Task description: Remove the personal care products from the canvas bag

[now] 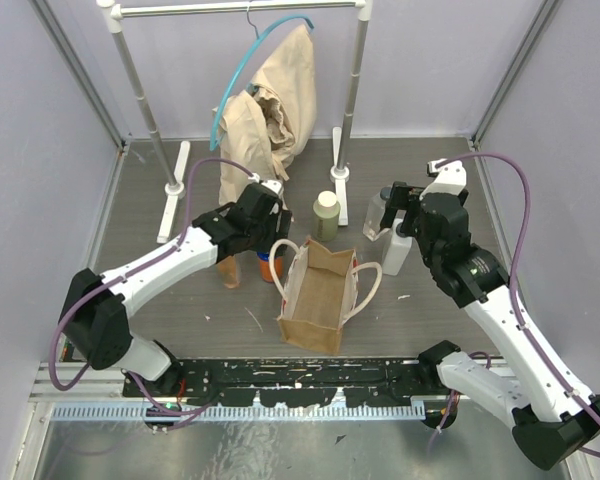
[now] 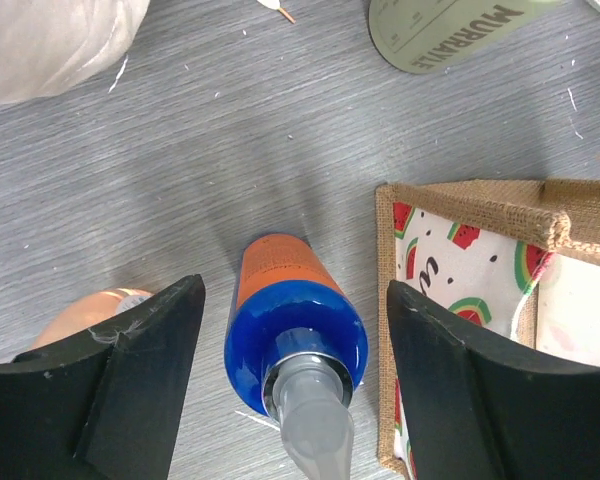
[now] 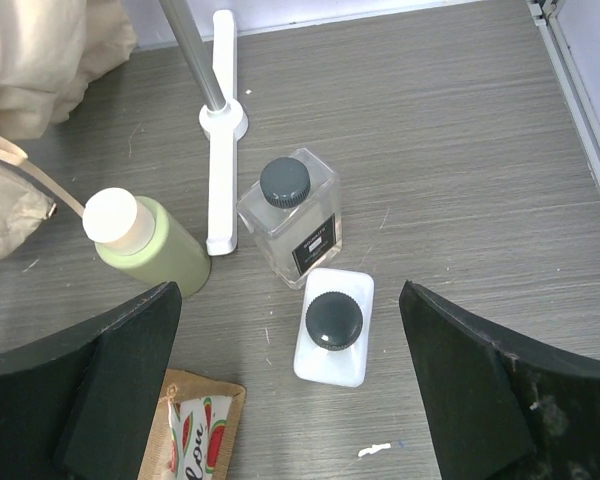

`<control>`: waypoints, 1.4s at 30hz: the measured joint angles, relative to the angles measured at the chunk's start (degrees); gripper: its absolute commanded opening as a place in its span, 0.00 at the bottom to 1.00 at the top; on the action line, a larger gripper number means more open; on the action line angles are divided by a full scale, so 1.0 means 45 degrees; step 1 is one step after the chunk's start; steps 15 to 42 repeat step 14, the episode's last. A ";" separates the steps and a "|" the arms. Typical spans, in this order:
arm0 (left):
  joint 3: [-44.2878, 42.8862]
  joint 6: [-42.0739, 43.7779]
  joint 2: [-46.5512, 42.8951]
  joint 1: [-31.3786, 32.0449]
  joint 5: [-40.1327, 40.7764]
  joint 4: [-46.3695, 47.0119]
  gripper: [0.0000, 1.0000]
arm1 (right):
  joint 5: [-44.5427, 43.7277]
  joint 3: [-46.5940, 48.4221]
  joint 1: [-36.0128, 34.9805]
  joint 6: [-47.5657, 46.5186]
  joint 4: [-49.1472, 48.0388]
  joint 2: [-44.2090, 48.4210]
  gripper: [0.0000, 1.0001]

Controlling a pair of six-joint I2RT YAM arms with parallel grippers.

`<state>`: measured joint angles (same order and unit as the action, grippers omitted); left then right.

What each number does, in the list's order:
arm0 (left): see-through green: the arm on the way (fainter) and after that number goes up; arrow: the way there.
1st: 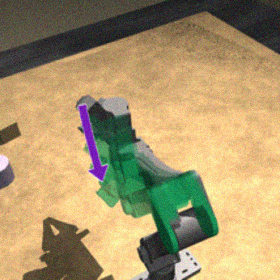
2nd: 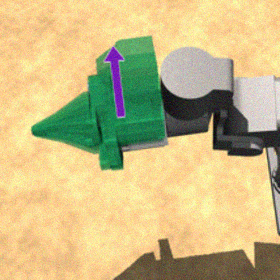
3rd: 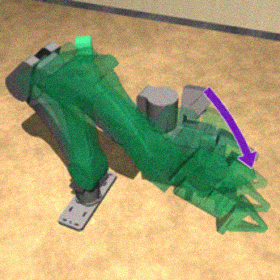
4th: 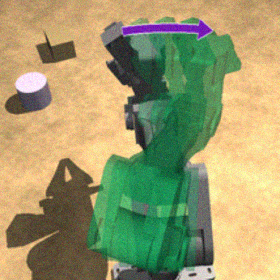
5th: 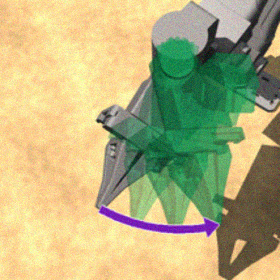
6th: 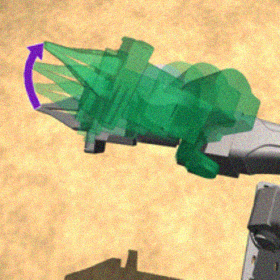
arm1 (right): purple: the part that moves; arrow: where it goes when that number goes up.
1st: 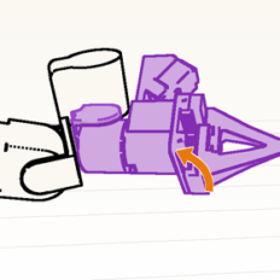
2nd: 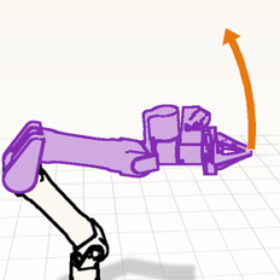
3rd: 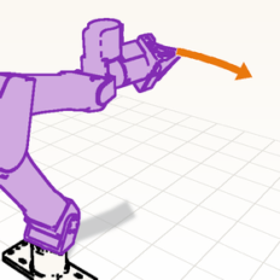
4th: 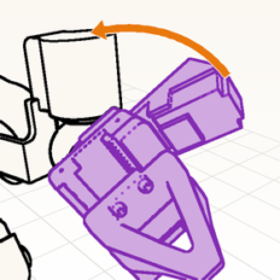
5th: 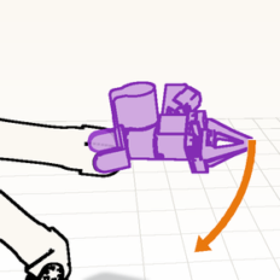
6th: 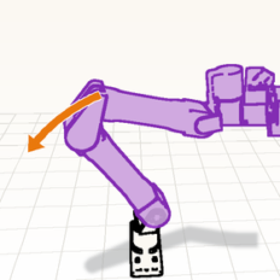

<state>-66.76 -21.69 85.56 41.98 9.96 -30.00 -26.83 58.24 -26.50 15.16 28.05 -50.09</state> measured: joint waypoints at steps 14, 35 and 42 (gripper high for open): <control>-0.0923 0.0058 -0.3322 0.0005 0.2050 -0.1326 0.91 | 0.0918 0.0413 0.0000 -0.0374 -0.0039 -0.0243 1.00; -0.0923 0.0058 -0.3322 0.0005 0.2050 -0.1326 0.91 | 0.0918 0.0413 0.0000 -0.0374 -0.0039 -0.0243 1.00; -0.0923 0.0058 -0.3322 0.0005 0.2050 -0.1326 0.91 | 0.0918 0.0413 0.0000 -0.0374 -0.0039 -0.0243 1.00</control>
